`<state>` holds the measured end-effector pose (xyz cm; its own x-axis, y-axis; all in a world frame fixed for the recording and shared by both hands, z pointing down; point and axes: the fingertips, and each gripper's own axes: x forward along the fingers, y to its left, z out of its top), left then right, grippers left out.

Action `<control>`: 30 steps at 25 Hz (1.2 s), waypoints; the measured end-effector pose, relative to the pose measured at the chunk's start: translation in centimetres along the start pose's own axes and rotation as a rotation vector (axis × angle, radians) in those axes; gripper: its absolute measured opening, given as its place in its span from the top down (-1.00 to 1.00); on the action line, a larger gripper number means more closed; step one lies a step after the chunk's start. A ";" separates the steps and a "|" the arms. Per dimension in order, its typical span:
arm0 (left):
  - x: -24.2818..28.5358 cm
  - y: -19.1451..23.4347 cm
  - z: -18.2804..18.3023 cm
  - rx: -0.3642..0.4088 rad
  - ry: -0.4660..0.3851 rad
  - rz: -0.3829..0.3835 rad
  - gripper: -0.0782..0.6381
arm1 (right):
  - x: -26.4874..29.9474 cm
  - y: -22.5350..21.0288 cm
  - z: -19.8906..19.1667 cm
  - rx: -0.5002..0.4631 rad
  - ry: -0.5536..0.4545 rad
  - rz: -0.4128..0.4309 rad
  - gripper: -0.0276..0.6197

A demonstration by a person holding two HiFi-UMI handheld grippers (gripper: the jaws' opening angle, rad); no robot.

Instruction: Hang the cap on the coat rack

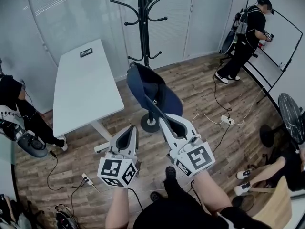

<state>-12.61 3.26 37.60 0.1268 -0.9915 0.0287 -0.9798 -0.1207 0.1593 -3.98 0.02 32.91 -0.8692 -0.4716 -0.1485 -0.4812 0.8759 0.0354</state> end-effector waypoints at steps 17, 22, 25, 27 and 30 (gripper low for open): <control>9.6 0.2 5.0 0.060 -0.033 -0.035 0.74 | 4.5 -8.3 6.0 -0.098 -0.142 0.025 0.79; 12.8 -0.3 6.8 0.079 -0.057 -0.037 0.74 | 5.3 -10.8 8.2 -0.146 -0.194 0.046 0.79; 14.4 -0.8 7.4 0.097 -0.065 -0.037 0.74 | 5.8 -12.0 9.5 -0.169 -0.231 0.057 0.79; 15.2 -1.1 7.7 0.107 -0.071 -0.031 0.74 | 5.9 -12.9 10.3 -0.182 -0.255 0.059 0.79; 16.2 -1.1 7.9 0.114 -0.079 -0.002 0.74 | 6.4 -14.4 11.4 -0.197 -0.284 0.041 0.79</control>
<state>-10.73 -13.05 30.12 0.1204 -0.9915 -0.0496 -0.9914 -0.1227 0.0464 -1.28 -14.48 20.19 -0.8352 -0.3651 -0.4113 -0.4836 0.8436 0.2331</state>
